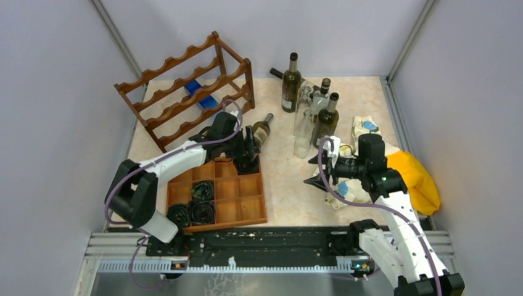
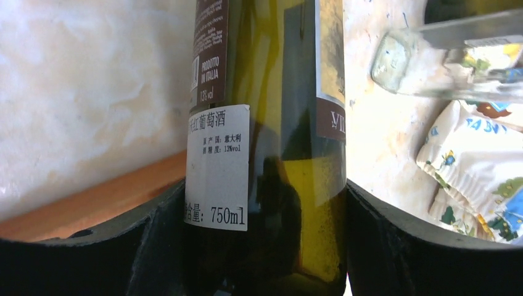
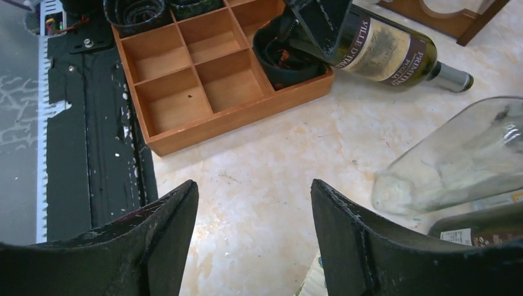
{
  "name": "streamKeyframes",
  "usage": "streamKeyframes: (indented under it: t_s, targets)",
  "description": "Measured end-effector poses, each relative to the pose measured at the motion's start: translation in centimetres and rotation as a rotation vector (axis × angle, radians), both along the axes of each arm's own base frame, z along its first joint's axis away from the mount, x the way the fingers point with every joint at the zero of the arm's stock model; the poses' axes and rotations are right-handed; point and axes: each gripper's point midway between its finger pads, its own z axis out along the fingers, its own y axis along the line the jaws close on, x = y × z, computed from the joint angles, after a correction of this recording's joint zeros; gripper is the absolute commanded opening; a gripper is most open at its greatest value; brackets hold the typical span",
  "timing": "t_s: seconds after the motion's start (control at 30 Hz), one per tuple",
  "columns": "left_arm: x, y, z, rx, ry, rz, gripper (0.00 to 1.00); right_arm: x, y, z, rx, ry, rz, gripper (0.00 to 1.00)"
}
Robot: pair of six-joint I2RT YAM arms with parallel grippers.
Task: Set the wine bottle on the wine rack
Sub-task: Pick up the wine bottle from the center of the board.
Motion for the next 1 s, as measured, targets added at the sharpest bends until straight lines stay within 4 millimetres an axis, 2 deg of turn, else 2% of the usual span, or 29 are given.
streamKeyframes:
  t_s: [0.27,0.43,0.67,0.87,1.0]
  targets:
    - [-4.1,1.3,1.7,-0.074,-0.022,-0.047,0.00,-0.6,0.7,-1.5,0.019,-0.061,0.103,0.65]
    - [-6.6,1.7,2.2,-0.133,-0.025,-0.088,0.00,0.0,0.9,-1.8,0.006,-0.118,0.142,0.65]
    - [-11.2,3.2,3.1,-0.191,-0.026,-0.151,0.00,0.8,1.5,-3.2,-0.049,-0.203,0.208,0.65]
    - [-13.7,3.6,3.9,-0.210,-0.017,-0.230,0.00,1.3,2.6,-3.6,-0.082,-0.273,0.257,0.68]
    - [-15.1,3.4,3.6,-0.224,0.010,-0.297,0.00,1.9,3.3,-4.3,-0.111,-0.319,0.280,0.69]
